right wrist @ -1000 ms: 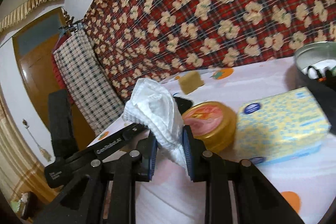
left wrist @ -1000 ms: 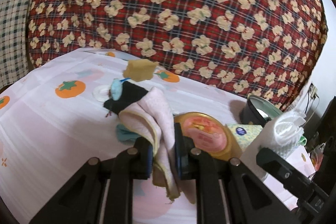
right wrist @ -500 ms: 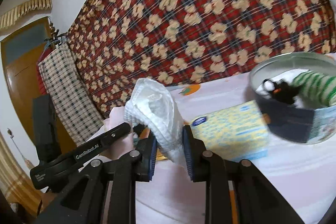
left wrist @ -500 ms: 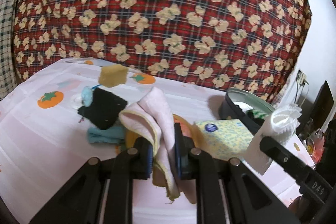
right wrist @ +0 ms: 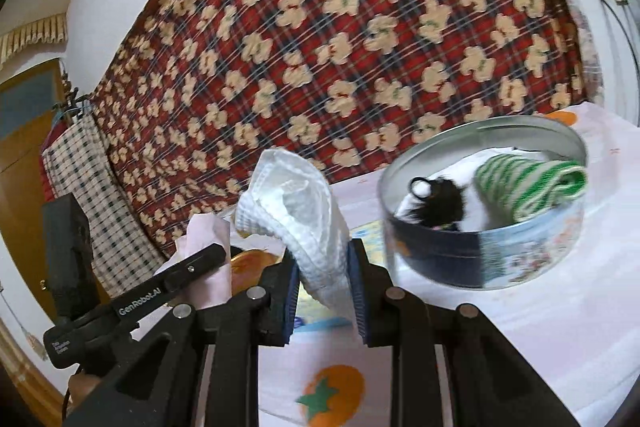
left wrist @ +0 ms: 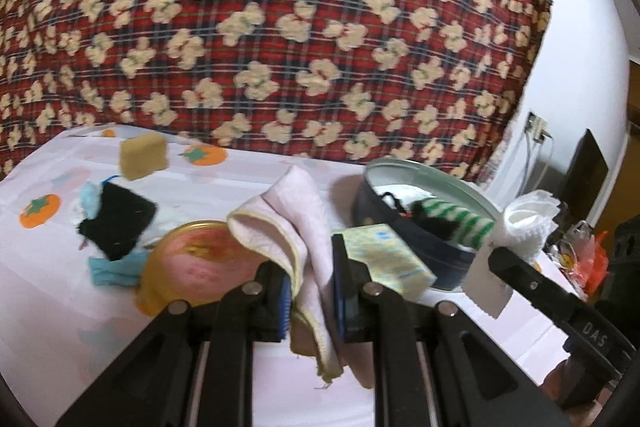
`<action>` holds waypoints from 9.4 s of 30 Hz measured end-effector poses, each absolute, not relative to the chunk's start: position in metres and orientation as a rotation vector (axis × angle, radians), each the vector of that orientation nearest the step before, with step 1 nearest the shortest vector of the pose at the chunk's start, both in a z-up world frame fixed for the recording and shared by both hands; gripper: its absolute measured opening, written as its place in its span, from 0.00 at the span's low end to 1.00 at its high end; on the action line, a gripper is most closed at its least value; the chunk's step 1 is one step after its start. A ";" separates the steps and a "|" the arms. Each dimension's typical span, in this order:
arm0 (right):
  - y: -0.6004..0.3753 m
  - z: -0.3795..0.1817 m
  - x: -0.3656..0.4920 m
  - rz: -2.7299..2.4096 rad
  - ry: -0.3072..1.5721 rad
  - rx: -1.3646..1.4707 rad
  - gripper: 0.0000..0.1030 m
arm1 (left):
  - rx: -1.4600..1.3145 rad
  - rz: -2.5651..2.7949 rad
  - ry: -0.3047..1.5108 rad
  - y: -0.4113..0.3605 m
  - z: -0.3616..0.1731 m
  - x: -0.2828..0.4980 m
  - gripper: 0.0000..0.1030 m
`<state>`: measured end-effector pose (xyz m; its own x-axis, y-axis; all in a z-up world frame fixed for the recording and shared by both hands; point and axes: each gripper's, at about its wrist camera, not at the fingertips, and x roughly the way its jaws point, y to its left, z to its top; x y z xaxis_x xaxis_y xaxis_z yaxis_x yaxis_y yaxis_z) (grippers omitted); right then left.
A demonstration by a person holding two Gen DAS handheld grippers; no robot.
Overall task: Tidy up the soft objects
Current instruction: 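Lower the pink cloth and white towel into the tin and open both tools, then move both open tools away from the tin back over the remaining items, then grasp the light blue plush toy with the left tool while the right tool reaches the black fuzzy mitt, then close the right tool on the black fuzzy mitt and lift it, then carry the blue plush toy and black mitt with both tools over the metal tin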
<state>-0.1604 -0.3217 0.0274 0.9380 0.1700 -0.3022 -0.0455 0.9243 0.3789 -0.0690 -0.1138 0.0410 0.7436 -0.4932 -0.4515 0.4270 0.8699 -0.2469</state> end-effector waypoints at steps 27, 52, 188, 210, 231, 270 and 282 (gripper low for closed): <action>-0.454 0.075 -0.146 -0.244 0.228 0.294 0.25 | -0.077 -0.718 0.473 -0.248 0.064 -0.054 0.14; -0.495 0.030 -0.051 -0.383 0.386 0.188 0.73 | 0.060 -0.679 0.635 -0.350 0.014 0.000 0.44; -0.134 0.017 -0.027 -0.013 0.287 0.197 0.90 | -0.263 -0.245 0.804 0.083 -0.034 0.129 0.24; -0.133 0.018 -0.022 0.014 0.297 0.213 0.90 | -0.317 -0.278 0.539 0.107 -0.001 0.094 0.14; -0.012 -0.028 0.109 0.115 0.806 -0.103 0.81 | -0.373 -0.008 0.367 0.157 0.014 0.077 0.14; -0.097 0.037 0.003 0.232 0.304 0.174 0.23 | -0.298 -0.178 0.302 0.120 0.021 0.058 0.14; -0.115 0.033 -0.023 0.226 0.286 0.191 0.23 | -0.313 -0.220 0.281 0.100 0.023 0.030 0.14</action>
<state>-0.0230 -0.1153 0.0335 0.9344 0.2470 -0.2569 -0.1931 0.9568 0.2175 0.0300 0.1004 0.0226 0.9376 -0.2546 -0.2368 0.1683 0.9283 -0.3317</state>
